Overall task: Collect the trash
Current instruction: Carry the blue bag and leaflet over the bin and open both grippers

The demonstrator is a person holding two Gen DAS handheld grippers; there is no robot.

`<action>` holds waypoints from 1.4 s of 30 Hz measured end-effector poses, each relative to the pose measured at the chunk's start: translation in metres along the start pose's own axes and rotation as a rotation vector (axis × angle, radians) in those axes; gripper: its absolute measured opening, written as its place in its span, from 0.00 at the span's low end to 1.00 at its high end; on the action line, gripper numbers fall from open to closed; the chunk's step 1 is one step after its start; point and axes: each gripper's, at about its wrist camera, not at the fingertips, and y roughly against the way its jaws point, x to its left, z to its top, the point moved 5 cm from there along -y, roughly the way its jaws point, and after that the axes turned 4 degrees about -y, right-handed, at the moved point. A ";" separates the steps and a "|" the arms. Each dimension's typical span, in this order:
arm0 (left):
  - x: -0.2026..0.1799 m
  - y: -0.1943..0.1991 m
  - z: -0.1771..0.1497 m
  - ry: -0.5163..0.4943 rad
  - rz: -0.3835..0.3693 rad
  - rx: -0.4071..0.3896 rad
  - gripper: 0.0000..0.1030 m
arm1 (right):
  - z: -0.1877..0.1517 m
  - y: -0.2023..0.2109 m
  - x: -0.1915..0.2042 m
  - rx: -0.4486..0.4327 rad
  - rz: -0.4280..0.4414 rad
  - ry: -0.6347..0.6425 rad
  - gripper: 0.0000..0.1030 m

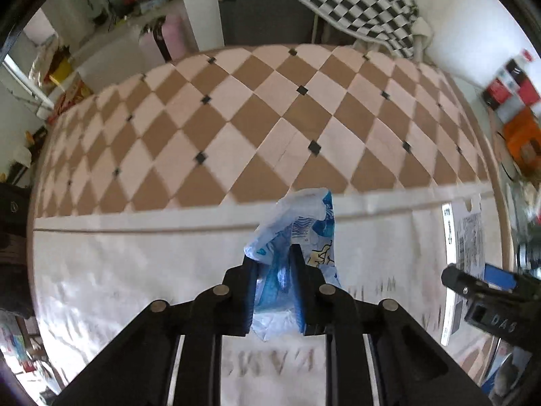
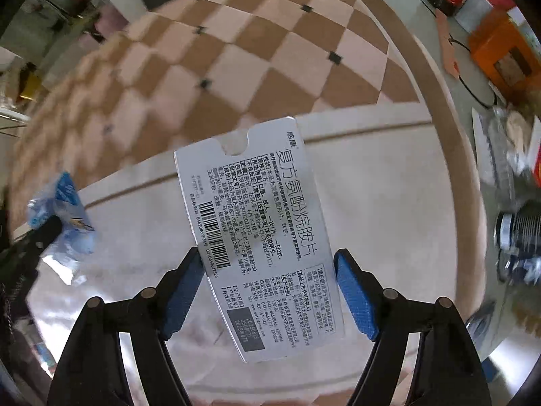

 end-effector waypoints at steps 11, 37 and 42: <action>0.024 0.141 -0.146 -0.064 -0.025 -0.193 0.13 | -0.177 0.100 0.025 -0.137 0.129 0.003 0.77; 0.146 -0.033 -0.539 0.191 -0.133 0.349 0.13 | -0.589 -0.141 0.071 0.301 0.209 -0.062 0.77; 0.149 -0.145 -0.570 0.267 -0.168 0.434 0.16 | -0.601 -0.273 0.075 0.373 0.198 -0.075 0.77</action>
